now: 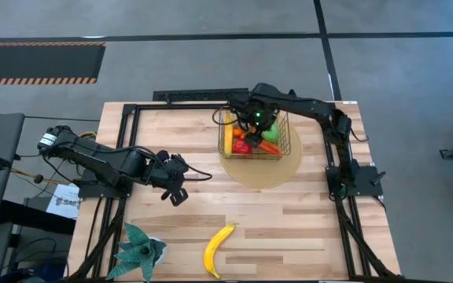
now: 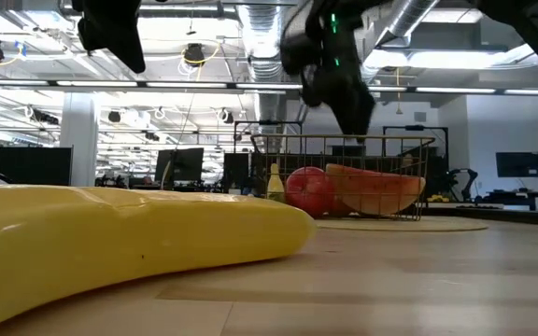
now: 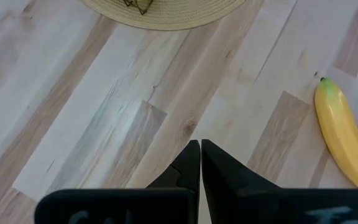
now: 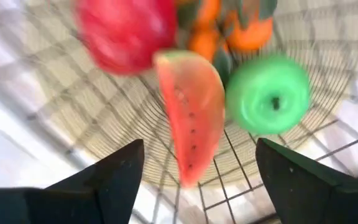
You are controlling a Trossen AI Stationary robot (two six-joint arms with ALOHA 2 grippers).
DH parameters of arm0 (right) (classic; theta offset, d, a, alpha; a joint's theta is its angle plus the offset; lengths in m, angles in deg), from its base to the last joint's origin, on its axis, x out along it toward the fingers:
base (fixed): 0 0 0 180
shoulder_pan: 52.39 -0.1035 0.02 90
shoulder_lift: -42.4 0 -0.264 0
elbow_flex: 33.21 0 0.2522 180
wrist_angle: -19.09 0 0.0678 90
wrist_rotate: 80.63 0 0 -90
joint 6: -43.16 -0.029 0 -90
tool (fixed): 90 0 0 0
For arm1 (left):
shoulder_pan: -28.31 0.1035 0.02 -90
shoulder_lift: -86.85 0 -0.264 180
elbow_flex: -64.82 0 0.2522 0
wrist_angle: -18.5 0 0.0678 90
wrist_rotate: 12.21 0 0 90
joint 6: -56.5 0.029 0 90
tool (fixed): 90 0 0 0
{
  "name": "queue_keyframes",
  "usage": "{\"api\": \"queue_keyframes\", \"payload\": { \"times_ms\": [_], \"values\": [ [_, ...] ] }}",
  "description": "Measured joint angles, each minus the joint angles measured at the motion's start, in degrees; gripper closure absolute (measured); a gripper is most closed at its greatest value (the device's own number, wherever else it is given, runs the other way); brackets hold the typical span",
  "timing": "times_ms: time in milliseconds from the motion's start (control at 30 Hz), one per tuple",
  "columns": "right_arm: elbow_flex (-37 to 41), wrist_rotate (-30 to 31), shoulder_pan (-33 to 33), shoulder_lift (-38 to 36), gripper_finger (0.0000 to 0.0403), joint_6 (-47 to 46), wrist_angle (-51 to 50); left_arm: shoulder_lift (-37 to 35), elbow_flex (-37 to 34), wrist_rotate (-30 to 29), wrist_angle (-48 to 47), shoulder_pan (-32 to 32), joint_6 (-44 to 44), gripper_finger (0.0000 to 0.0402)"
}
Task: Build produce basket
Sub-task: Put the yellow banana into the wire basket
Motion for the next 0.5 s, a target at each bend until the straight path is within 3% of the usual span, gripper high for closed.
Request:
{"api": "queue_keyframes", "payload": {
  "times_ms": [200,367,500],
  "values": [
    [-13.2,-4.6,-2.9,-4.1,0.0097,-4.7,0.2,0.0,0.0,2.2,3.0,0.2,1.7,0.0402],
    [-20.8,-4.7,-7.0,-9.7,0.0097,-12.0,0.4,0.0,0.0,5.4,8.5,0.5,6.1,0.0402],
    [-23.3,-3.0,-12.0,-15.3,0.0097,-19.4,0.8,1.3,0.1,4.6,9.8,0.6,2.9,0.0402]
  ]
}}
